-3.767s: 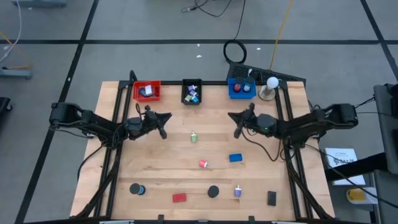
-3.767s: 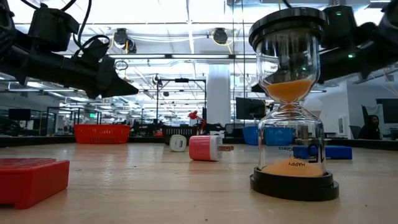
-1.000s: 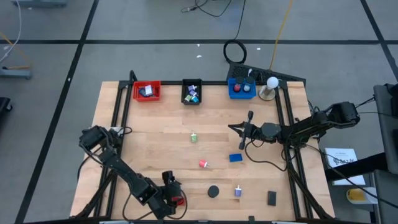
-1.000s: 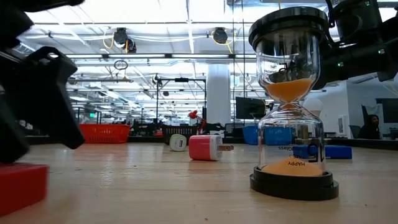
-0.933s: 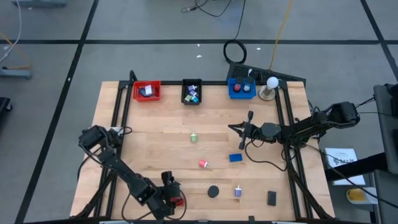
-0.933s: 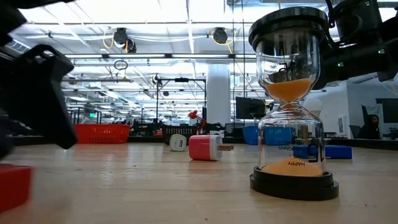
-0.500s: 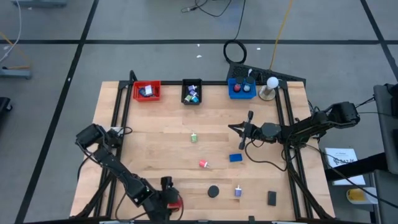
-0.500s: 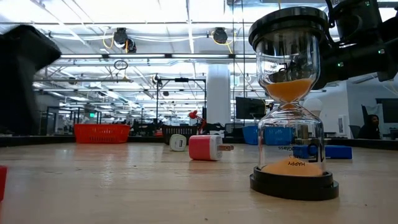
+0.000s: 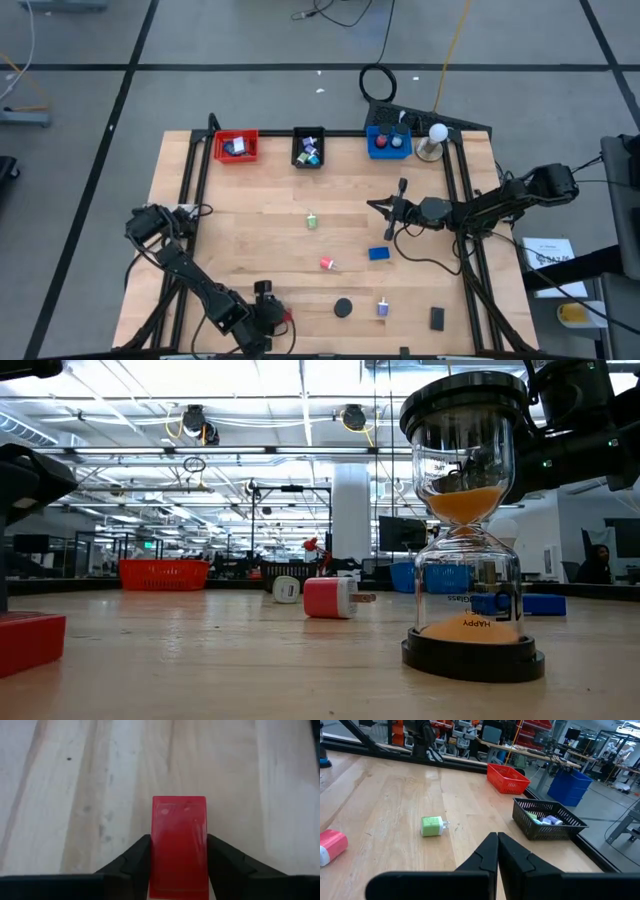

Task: Pick & Place Office items
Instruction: Put the red digital clock into the red bin

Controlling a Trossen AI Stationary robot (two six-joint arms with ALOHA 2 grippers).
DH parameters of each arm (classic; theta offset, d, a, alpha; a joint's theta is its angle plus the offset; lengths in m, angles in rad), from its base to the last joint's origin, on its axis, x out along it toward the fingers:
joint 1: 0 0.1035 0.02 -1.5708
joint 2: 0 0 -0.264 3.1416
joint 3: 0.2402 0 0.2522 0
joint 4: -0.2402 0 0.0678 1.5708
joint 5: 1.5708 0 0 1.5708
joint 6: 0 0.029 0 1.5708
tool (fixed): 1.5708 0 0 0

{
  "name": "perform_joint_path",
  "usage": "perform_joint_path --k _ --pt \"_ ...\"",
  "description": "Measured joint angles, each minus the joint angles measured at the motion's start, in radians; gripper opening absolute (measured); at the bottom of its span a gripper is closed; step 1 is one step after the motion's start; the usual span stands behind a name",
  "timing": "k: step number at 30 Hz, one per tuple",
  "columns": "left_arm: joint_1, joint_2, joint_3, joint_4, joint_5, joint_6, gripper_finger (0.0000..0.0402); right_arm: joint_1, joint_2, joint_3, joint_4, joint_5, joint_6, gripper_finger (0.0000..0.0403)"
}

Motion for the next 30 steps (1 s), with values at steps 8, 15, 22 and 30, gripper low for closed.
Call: perform_joint_path --k 8,15,22,30 --pt "0.077 -0.091 0.000 -0.339 -0.152 -0.271 0.0155 0.000 0.000 0.000 0.000 0.000 0.000 0.0004" --pt "0.229 -0.196 -0.093 -0.692 -0.209 -0.577 0.0155 0.000 0.000 0.000 0.000 0.000 0.000 0.0004" --pt "0.419 -0.365 -0.367 -0.470 -0.213 -0.528 0.0158 0.000 0.000 0.000 0.000 0.000 0.000 0.0004" --pt "0.588 -0.557 -0.571 -0.243 -0.210 -0.432 0.0160 0.000 0.000 0.000 0.000 0.000 0.000 0.0004"
